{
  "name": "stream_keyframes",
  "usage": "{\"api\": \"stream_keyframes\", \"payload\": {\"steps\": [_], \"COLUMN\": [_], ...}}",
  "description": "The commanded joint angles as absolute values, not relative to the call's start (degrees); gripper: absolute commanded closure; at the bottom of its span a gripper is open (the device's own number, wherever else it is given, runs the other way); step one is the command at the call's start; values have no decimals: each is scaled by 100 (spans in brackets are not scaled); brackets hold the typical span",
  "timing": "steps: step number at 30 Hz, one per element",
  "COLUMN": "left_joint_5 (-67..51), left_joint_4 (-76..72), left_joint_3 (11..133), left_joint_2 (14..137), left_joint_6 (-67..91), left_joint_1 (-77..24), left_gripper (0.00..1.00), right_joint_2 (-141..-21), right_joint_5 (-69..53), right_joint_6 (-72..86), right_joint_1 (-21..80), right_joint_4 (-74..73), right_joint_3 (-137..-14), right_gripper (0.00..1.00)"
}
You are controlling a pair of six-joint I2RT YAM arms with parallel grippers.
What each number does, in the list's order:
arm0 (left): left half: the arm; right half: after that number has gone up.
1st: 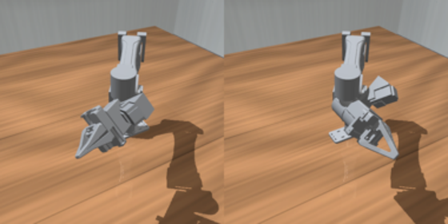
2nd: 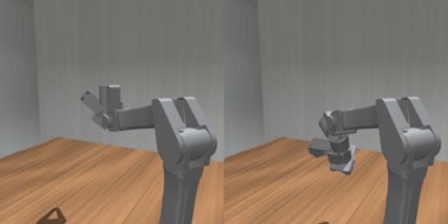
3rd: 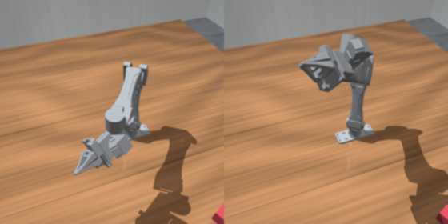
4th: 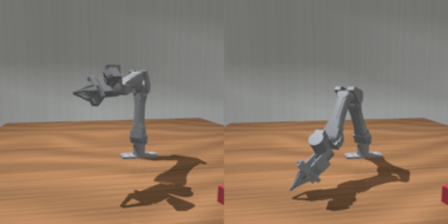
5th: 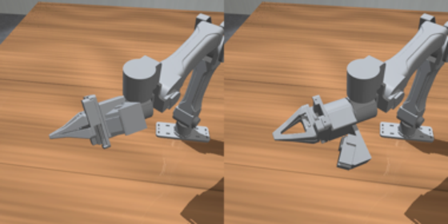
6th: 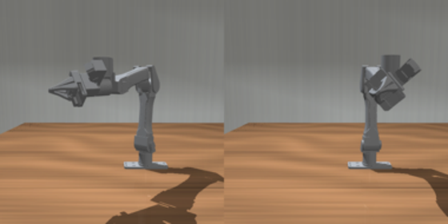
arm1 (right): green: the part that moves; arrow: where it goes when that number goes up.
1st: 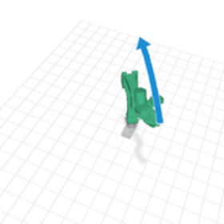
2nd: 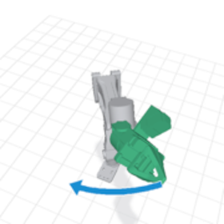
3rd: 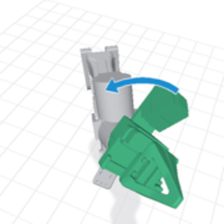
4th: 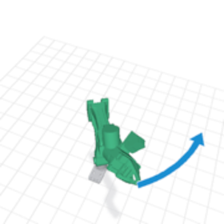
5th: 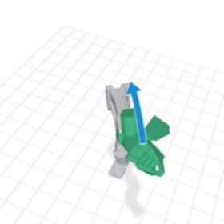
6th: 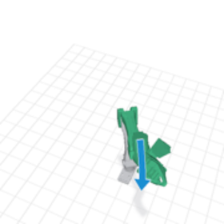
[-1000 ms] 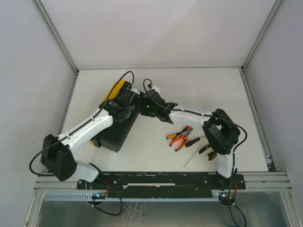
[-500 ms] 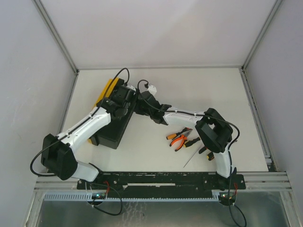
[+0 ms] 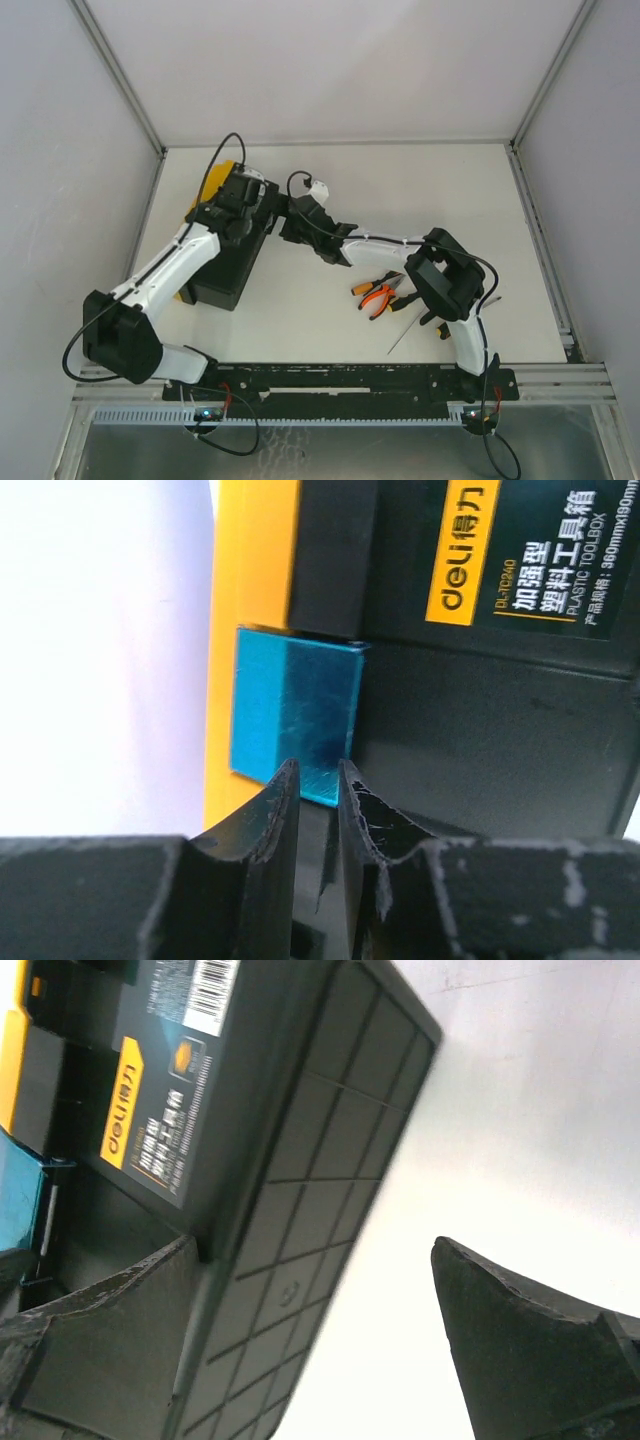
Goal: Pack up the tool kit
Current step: Open the toolbox at the center of the board.
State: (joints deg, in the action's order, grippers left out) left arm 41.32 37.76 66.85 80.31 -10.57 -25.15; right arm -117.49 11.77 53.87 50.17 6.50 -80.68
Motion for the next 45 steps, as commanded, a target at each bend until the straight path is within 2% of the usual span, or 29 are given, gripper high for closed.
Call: {"api": "stream_keyframes", "payload": {"steps": [1, 5, 9, 13, 16, 19, 23, 25, 30, 35, 40, 45], "left_joint_5": [4992, 4169, 4216, 2885, 1570, 104, -211, -827, -1739, -3194, -2893, -2547], "left_joint_4": [3310, 3512, 3486, 3558, 2907, 2492, 2470, 2174, 2097, 1490, 1784, 640], "left_joint_3": [6924, 7046, 7024, 7239, 6899, 6684, 6749, 6575, 6367, 5843, 5666, 4443], "left_joint_2": [7206, 7119, 7003, 6784, 6554, 6833, 7542, 7674, 8042, 8041, 7717, 6970], "left_joint_6": [-1229, -1185, -847, 225, 969, 1477, 1576, 1704, 1915, 2160, 2064, 3272], "left_joint_1": [-2086, -2141, -2341, -1206, -41, 917, 1084, 1192, 1245, 1147, 459, 102], "left_gripper": [75, 72, 67, 51, 31, 29, 26, 22, 23, 33, 33, 31], "right_joint_2": [-12481, -12338, -11840, -10987, -10426, -10079, -9670, -9526, -9396, -9417, -9505, -9598], "right_joint_5": [1552, 1362, 968, 609, -118, -637, -901, -927, -1491, -2195, -2517, -3064], "right_joint_6": [4688, 4581, 4350, 4167, 3974, 3926, 3896, 3892, 3986, 4344, 4676, 5222], "right_joint_1": [4883, 4874, 4819, 4673, 4469, 4299, 4238, 4230, 4138, 4085, 4041, 3959], "right_joint_4": [-1845, -1659, -1330, -1107, -782, -601, -570, -674, -623, -10, 383, 1161], "right_joint_3": [-7441, -7442, -7327, -7080, -6853, -6842, -6845, -6844, -6789, -6736, -6717, -6657], "right_gripper": [8, 8, 7, 7, 7, 9, 9, 9, 8, 8, 8, 10]}}
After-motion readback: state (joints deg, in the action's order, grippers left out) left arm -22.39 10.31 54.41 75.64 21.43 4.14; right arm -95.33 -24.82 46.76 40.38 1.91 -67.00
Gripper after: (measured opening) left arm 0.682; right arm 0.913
